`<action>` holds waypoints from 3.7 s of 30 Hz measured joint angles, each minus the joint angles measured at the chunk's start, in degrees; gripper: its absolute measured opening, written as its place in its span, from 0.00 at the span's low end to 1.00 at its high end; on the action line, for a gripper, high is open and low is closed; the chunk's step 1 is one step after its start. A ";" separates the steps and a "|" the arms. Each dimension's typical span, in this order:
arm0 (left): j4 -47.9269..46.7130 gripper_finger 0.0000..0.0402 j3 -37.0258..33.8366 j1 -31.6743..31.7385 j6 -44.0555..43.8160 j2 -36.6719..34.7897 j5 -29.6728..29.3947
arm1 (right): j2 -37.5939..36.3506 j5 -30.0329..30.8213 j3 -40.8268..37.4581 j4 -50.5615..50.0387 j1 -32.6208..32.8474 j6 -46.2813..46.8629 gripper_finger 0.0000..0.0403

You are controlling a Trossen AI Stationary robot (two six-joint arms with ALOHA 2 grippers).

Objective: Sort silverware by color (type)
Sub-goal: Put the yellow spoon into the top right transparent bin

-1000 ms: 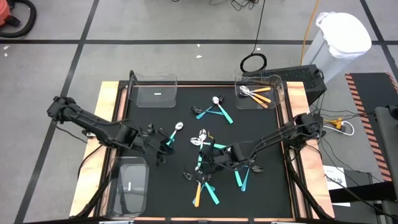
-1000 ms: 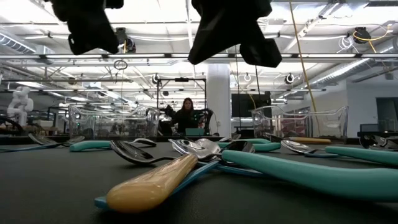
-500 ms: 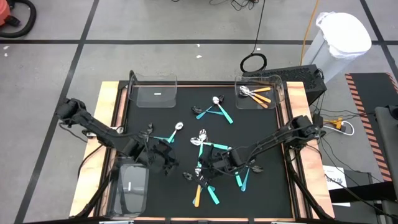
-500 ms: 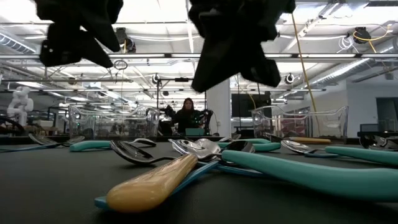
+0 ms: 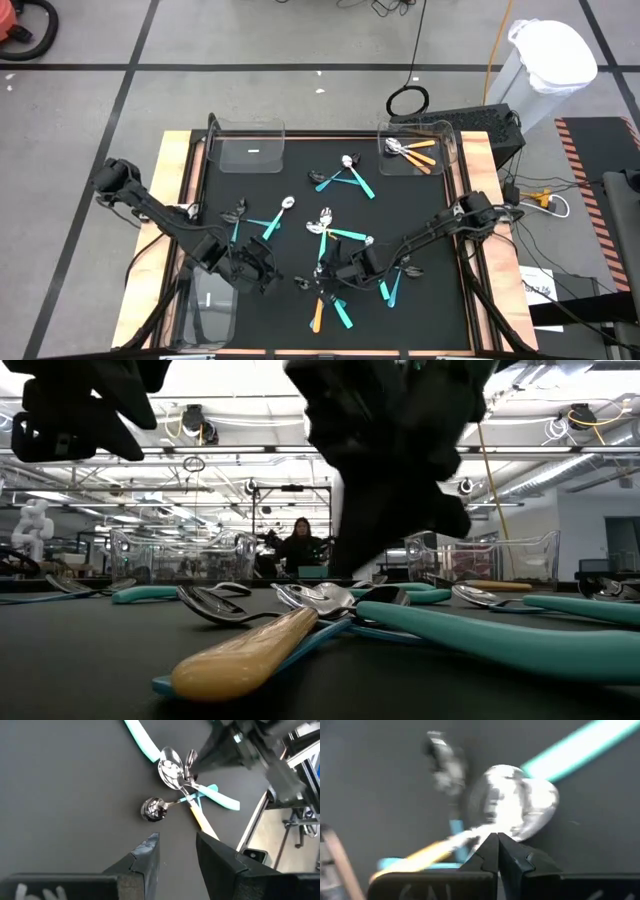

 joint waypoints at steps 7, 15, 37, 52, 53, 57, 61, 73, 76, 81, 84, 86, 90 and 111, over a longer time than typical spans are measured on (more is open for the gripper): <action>0.10 0.32 0.00 0.03 0.21 2.24 0.94 | -1.60 3.80 -0.05 -9.77 -1.30 1.46 0.00; 0.57 0.32 0.00 -0.59 0.25 4.20 3.91 | -6.69 3.83 -0.04 -8.96 -1.13 5.33 0.01; 3.42 0.32 -0.02 -4.06 1.83 5.30 8.36 | -4.50 -6.61 -0.02 -1.37 -4.06 -9.84 0.40; 5.14 0.32 -0.02 -4.94 1.77 5.30 7.67 | -4.47 -3.57 -0.04 -11.84 -4.40 -6.56 0.34; 5.12 0.32 -0.02 -4.93 1.86 5.30 7.65 | -4.22 -3.58 -0.04 -11.41 -4.50 -7.54 0.34; 5.02 0.32 -0.02 -4.75 2.19 5.30 7.42 | -3.04 -4.10 -0.04 -5.56 -4.72 -10.59 0.34; 5.15 0.32 -0.02 -4.43 2.11 5.28 7.40 | -0.42 -6.11 -0.02 -1.56 -5.64 -11.40 0.34; 6.27 0.32 -0.02 -5.10 1.72 5.28 7.43 | 2.02 -7.06 -0.09 2.36 -6.13 -10.59 0.27; 6.00 0.32 -0.02 -5.10 1.91 5.28 7.41 | 1.86 -8.58 -0.07 3.41 -6.13 -9.75 0.16; 5.69 0.32 -0.01 -4.75 2.24 5.28 7.40 | 1.79 -11.54 0.02 3.90 -6.13 -9.20 0.02; 5.59 0.32 -0.02 -4.47 2.28 5.28 7.25 | 1.50 -11.43 0.00 3.61 -6.09 -8.21 0.02; 5.63 0.32 0.00 -4.45 2.28 5.28 7.17 | 0.96 -10.89 0.00 3.48 -6.09 -8.19 0.01; 5.63 0.32 -0.02 -4.45 2.28 5.28 6.69 | -1.55 -8.36 0.00 2.90 -6.09 -8.35 0.01; 5.61 0.32 -0.02 -2.26 4.79 5.28 6.16 | -8.92 -4.78 -0.04 -20.43 -8.06 -16.70 0.14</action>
